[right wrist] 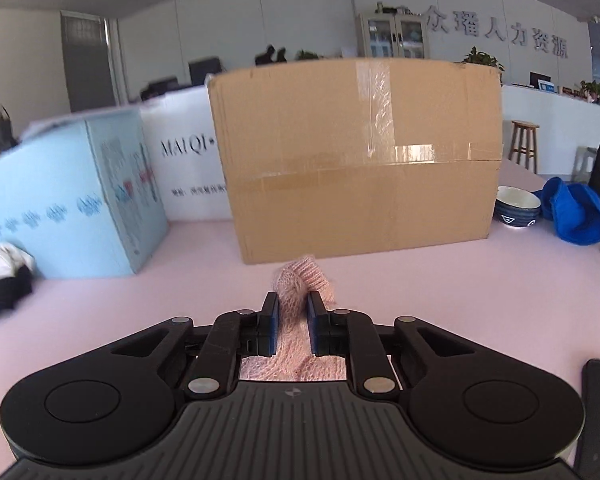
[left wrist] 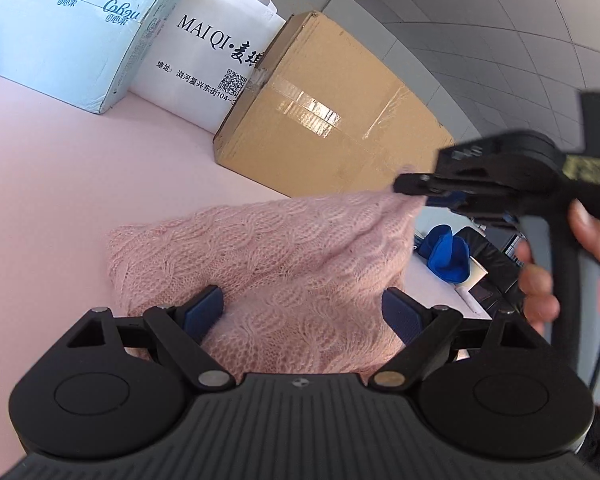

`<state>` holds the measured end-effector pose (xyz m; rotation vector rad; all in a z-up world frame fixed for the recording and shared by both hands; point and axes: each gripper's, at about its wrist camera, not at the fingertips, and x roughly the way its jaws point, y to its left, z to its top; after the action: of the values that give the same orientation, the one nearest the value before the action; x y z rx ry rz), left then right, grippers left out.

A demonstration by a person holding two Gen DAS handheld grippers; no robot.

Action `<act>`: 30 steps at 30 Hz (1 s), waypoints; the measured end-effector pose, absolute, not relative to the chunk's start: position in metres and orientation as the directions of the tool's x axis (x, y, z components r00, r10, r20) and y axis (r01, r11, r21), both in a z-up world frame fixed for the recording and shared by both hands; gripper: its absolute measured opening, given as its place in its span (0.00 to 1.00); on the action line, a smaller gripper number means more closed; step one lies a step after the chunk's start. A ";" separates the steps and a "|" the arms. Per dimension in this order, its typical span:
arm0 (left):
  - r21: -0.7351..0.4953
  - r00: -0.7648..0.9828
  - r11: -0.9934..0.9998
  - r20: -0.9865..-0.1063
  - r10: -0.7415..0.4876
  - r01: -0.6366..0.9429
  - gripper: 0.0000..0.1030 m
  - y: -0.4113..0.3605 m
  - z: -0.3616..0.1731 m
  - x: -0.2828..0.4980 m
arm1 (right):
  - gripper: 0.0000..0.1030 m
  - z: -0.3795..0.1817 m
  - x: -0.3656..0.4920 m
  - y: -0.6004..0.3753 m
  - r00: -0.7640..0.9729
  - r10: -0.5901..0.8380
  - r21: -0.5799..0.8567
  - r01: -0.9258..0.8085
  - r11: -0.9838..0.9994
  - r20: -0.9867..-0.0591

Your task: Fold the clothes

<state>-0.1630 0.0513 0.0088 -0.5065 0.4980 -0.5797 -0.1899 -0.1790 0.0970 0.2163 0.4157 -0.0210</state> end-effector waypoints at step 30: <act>-0.851 0.776 0.502 -0.210 -0.595 0.155 0.83 0.104 -0.017 -0.149 | 0.55 0.039 -0.057 -0.126 0.668 -0.018 0.130 0.171 0.977 -0.744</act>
<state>-0.1494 0.1042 -0.0173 -0.9439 0.5244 -0.4783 -0.0574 -0.1261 0.0388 0.1957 0.8344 -0.1074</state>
